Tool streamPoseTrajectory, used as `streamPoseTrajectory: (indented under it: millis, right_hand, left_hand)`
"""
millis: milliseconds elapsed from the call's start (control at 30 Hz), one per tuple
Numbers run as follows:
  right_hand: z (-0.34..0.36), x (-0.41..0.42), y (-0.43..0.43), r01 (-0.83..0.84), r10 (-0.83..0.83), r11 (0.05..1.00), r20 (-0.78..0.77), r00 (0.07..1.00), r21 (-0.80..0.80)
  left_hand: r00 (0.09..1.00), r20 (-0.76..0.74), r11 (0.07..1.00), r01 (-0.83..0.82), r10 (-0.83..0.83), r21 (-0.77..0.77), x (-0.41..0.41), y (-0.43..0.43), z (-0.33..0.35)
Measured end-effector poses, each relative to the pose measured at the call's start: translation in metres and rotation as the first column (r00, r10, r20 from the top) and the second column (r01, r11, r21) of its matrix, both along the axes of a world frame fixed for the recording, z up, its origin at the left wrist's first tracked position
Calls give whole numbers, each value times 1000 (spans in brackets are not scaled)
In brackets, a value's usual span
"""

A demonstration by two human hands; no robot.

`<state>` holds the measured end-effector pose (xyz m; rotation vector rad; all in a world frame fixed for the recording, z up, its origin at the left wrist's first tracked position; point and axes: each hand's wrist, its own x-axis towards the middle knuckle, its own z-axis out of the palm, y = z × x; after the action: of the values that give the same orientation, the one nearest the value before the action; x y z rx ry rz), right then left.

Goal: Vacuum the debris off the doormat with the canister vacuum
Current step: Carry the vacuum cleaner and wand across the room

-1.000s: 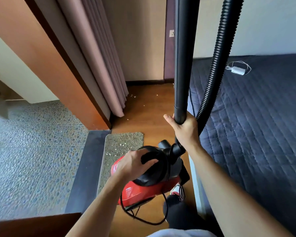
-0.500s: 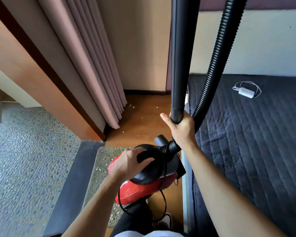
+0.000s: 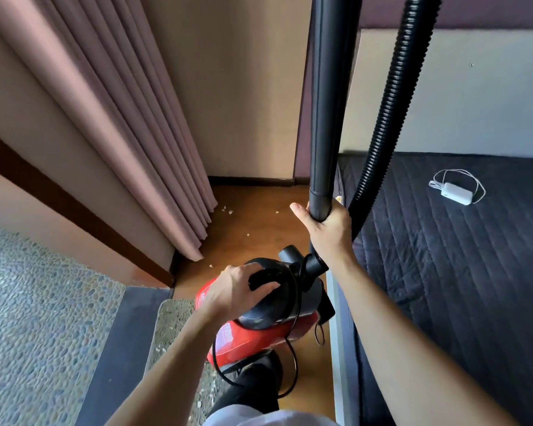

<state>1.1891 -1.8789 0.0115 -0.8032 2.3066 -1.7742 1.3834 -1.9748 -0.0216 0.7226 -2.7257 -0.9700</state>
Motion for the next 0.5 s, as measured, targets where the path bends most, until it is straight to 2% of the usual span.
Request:
streamPoseTrajectory:
  millis: [167, 500]
  right_hand:
    - [7, -52, -75, 40, -40, 999, 30, 999, 15]
    - [11, -118, -175, 5, -5, 1000, 5, 1000, -7]
  left_hand:
    - [999, -2, 999, 34, -34, -14, -56, -72, 9]
    - [1000, -8, 999, 26, -27, -25, -118, -173, 8]
